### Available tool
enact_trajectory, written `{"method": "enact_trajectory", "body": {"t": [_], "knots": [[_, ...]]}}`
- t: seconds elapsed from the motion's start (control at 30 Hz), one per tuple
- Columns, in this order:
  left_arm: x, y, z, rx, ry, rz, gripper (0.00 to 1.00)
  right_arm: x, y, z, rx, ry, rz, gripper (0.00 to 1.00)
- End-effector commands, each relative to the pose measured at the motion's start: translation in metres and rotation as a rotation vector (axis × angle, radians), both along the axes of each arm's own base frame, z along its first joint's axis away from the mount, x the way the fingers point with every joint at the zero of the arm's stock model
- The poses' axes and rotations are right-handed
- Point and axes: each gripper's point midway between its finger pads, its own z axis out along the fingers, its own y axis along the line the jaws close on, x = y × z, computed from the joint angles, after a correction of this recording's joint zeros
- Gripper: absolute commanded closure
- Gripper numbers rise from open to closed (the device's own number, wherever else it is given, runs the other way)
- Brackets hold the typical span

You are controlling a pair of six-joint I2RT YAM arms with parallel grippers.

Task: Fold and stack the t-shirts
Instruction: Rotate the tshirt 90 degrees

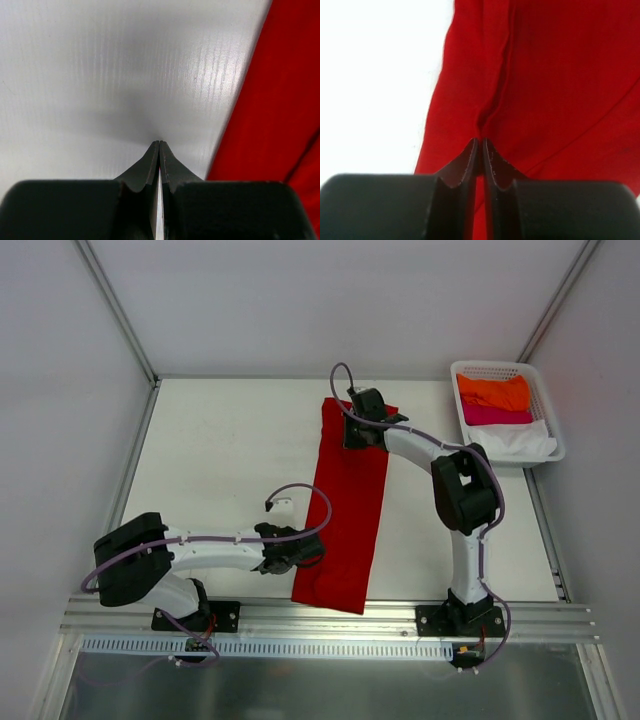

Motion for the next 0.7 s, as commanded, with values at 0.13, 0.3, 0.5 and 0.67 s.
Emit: {"method": "enact_trajectory", "body": {"t": [0.13, 0.3, 0.5, 0.67], "knots": [[-0.005, -0.006, -0.004, 0.011, 0.023, -0.006, 1.00, -0.037, 0.030, 0.005, -0.004, 0.002, 0.128, 0.90], [-0.007, -0.004, -0.005, 0.014, 0.026, -0.009, 1.00, -0.052, 0.045, -0.015, 0.000, 0.053, 0.177, 0.62], [-0.008, -0.002, -0.005, 0.009, 0.028, -0.006, 1.00, -0.056, 0.054, -0.019, 0.000, 0.044, 0.228, 0.20], [-0.009, -0.001, -0.005, 0.009, 0.023, -0.005, 1.00, -0.061, 0.059, 0.035, 0.088, -0.081, 0.260, 0.19]]}}
